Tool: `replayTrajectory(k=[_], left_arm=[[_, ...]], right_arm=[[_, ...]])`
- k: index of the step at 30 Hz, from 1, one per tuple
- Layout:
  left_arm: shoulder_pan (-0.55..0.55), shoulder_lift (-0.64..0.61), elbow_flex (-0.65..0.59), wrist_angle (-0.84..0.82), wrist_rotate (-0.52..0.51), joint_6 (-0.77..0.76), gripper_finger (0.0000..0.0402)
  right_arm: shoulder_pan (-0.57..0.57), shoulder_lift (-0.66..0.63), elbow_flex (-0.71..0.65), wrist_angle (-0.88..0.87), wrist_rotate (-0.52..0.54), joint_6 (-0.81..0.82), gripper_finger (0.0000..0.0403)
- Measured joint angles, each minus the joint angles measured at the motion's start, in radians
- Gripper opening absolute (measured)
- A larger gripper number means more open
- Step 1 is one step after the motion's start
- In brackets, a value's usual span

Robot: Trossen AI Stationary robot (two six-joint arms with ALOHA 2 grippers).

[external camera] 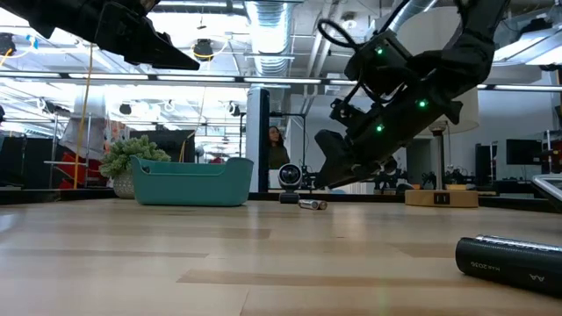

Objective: Sort batteries
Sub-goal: Put the top black battery into the blue bin

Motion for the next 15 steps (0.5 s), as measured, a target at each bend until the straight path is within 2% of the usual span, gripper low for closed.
replayTrajectory(k=[11, 15], left_arm=[[0.000, 0.000, 0.000, 0.001, 0.000, -0.001, 0.0206], [0.000, 0.000, 0.000, 0.001, 0.000, -0.001, 0.0206]], right_arm=[[-0.052, 0.004, 0.000, 0.002, -0.023, 0.004, 0.0201], [-0.041, 0.051, -0.009, 0.069, -0.021, 0.004, 0.0201]])
